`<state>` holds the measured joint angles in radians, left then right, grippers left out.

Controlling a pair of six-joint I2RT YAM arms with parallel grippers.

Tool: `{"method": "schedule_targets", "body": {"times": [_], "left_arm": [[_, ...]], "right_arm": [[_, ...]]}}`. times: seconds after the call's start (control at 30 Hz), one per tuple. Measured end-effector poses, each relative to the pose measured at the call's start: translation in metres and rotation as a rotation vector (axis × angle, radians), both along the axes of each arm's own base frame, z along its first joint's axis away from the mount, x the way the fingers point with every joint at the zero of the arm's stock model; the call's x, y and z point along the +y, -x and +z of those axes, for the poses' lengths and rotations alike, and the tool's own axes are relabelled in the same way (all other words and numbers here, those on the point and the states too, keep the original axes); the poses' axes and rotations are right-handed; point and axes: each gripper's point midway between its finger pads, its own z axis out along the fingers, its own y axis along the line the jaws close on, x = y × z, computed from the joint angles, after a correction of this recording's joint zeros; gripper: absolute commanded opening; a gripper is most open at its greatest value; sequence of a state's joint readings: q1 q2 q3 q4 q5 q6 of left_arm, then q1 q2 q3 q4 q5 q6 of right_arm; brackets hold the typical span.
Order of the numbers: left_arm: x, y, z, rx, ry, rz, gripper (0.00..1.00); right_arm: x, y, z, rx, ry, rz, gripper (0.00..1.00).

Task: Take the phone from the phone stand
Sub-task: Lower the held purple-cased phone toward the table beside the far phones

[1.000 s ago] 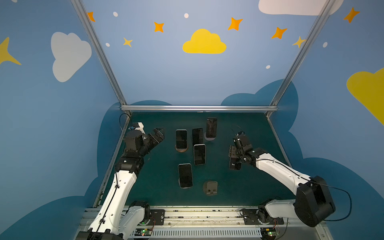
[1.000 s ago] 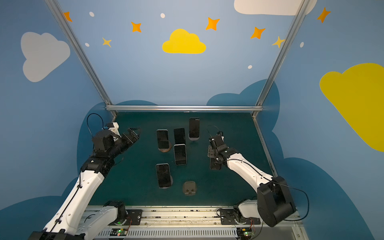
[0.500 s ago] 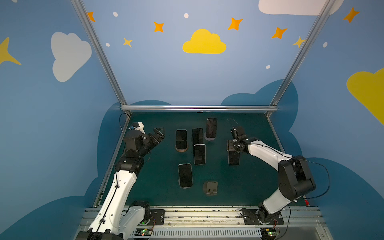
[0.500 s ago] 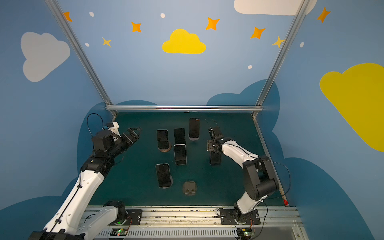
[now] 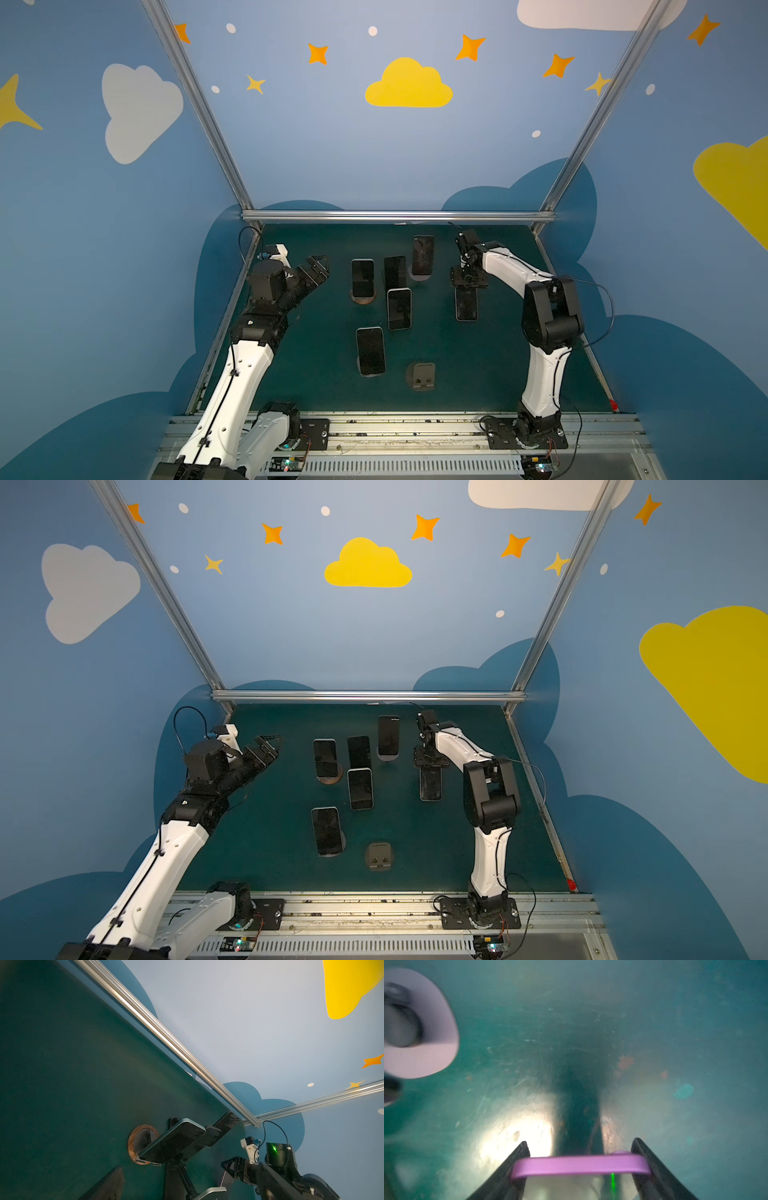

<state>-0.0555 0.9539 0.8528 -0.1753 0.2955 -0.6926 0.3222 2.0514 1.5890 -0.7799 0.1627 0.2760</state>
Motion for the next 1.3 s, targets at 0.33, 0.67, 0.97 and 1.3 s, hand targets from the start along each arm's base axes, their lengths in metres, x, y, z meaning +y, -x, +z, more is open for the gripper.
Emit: {"method": "schedule_targets", "body": {"times": [0.33,0.67,0.97,1.3], "left_arm": [[-0.001,0.0,0.0,-0.002,0.0,-0.003,0.98],[-0.001,0.002,0.003,-0.008,0.0,-0.004,0.98],[-0.002,0.003,0.006,-0.018,0.0,-0.006,0.98],[-0.002,0.004,0.007,-0.022,0.0,-0.005,0.98]], "right_arm": [[-0.006,0.003,-0.023,0.166,0.015,0.022,0.68],[-0.004,0.001,-0.033,0.233,0.03,0.053,0.69],[-0.004,0.0,-0.033,0.268,0.038,0.054,0.75],[-0.001,0.001,-0.035,0.285,0.021,0.049,0.79]]}}
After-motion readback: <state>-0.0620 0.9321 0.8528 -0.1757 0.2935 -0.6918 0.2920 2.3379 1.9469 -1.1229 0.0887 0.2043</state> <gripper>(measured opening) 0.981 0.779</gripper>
